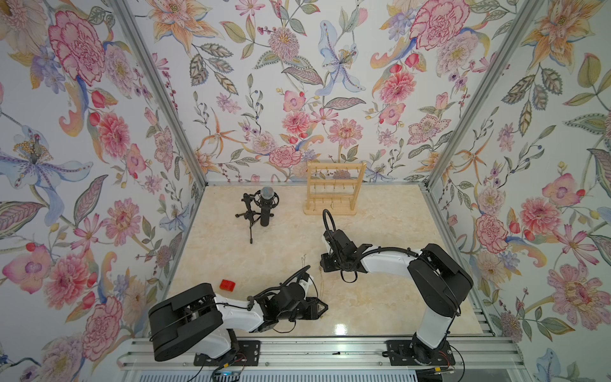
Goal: Take the necklace off the jewelry display stand
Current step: Place the necklace at the center of the board.
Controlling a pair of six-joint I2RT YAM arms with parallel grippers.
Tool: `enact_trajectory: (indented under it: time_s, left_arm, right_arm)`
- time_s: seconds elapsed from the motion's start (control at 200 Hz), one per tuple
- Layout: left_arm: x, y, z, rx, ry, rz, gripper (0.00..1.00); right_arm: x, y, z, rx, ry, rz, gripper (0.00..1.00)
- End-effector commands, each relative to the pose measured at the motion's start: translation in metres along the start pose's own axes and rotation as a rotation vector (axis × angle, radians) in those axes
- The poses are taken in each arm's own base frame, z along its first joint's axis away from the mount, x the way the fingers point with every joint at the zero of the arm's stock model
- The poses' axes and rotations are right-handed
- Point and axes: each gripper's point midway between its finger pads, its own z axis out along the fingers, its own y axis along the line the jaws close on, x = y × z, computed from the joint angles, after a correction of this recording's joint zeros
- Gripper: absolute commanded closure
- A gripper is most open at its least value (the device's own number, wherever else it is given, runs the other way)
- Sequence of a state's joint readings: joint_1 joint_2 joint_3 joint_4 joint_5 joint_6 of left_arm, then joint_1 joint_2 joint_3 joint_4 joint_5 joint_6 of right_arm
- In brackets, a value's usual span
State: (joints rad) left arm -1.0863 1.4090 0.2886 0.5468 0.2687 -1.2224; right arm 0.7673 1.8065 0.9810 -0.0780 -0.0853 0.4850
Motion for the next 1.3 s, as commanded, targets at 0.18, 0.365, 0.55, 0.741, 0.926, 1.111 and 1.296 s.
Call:
enact_trajectory:
  time_s: [0.18, 0.365, 0.55, 0.741, 0.926, 1.111, 1.296]
  left_arm:
    - [0.013, 0.040, -0.004, -0.207, 0.030, 0.040, 0.41]
    - [0.010, 0.037, -0.005, -0.229, 0.022, 0.065, 0.26]
    - [0.007, 0.031, -0.006, -0.224, 0.007, 0.084, 0.13]
    - [-0.001, 0.017, -0.008, -0.199, -0.026, 0.115, 0.07]
    - [-0.013, -0.004, -0.014, -0.151, -0.078, 0.160, 0.04]
    - [-0.034, -0.027, -0.030, -0.102, -0.175, 0.214, 0.01]
    - [-0.060, -0.051, -0.052, -0.125, -0.263, 0.323, 0.01]
  right_arm:
    - [-0.017, -0.004, -0.013, 0.006, -0.067, 0.002, 0.73]
    - [-0.021, -0.005, -0.020, 0.002, -0.097, 0.009, 0.72]
    - [-0.025, -0.007, -0.029, -0.006, -0.138, 0.014, 0.70]
    - [-0.031, -0.012, -0.042, -0.008, -0.201, 0.029, 0.67]
    - [-0.040, -0.019, -0.067, -0.035, -0.323, 0.065, 0.63]
    - [-0.046, -0.035, -0.101, -0.032, -0.461, 0.089, 0.57]
    - [-0.048, -0.061, -0.137, -0.014, -0.597, 0.131, 0.50]
